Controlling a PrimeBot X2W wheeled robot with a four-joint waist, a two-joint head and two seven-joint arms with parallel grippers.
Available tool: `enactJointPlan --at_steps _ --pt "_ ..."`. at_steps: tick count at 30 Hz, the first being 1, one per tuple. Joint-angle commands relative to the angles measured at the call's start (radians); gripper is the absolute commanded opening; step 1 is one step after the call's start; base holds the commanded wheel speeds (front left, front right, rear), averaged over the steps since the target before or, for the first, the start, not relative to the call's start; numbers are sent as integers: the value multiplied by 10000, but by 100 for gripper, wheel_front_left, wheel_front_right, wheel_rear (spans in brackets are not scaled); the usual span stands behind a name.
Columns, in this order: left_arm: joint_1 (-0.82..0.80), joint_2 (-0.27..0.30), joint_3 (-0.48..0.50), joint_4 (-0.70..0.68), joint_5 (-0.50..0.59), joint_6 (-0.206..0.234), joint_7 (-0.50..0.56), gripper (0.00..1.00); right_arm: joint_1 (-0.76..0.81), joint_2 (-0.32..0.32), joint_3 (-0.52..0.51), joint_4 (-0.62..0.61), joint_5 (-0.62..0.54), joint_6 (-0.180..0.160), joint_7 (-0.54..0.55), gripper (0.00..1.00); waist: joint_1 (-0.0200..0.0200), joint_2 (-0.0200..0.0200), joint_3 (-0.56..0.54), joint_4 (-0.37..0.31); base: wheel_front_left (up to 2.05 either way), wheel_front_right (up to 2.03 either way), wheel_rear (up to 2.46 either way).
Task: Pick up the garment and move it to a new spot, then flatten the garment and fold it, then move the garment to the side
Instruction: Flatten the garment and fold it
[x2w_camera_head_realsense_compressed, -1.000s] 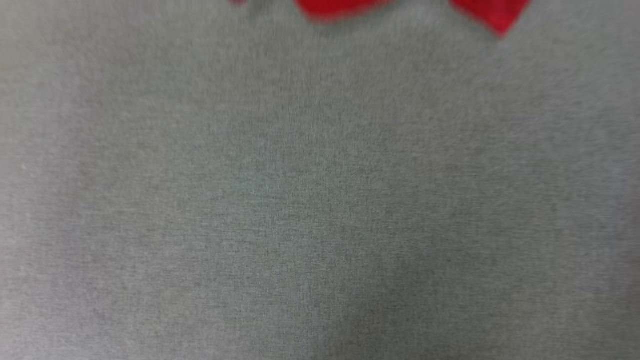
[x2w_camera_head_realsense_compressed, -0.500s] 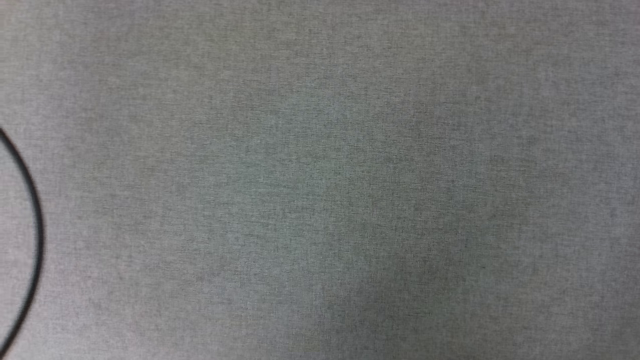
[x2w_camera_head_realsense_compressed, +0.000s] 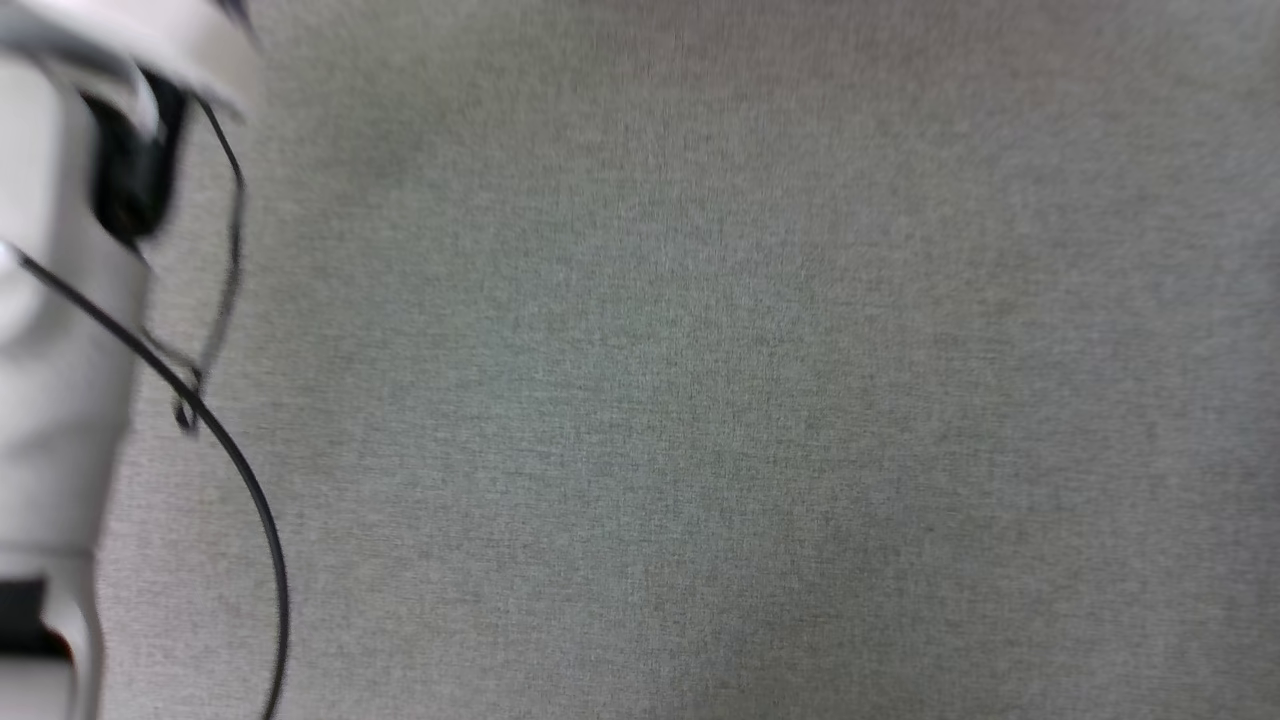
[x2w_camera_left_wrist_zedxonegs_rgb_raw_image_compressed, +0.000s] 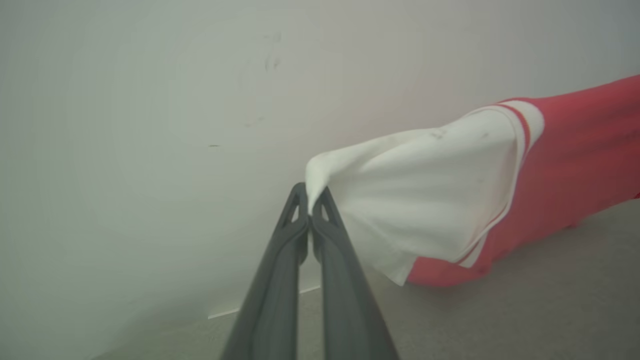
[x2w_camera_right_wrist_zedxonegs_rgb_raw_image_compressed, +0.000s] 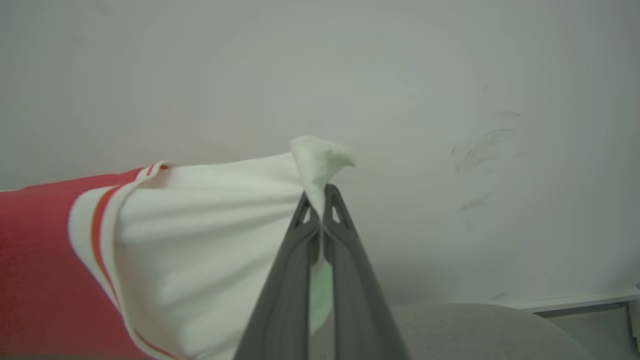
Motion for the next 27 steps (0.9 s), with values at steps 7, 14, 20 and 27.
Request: enactJointPlan --at_steps 7,14,20,27 --pt "2619 -21 -253 -361 -353 7 -60 0 2664 -34 882 -380 1491 -25 -164 0 -1 0 -1516 -68 0 0 0" --pt "5106 -200 -451 -605 -925 133 164 0 5615 -222 1766 -1321 2976 -24 -72 0 -1 0 -2606 -166 0 0 0" --pt "6659 -283 -630 -856 -1258 316 360 0 7653 -422 2128 -1952 3753 -24 12 0 -1 0 -3246 -172 0 0 0" --pt "8071 -232 -955 -965 -1345 505 607 0 9259 -553 2469 -2375 4057 -24 236 0 -1 0 -3870 -248 0 0 0"
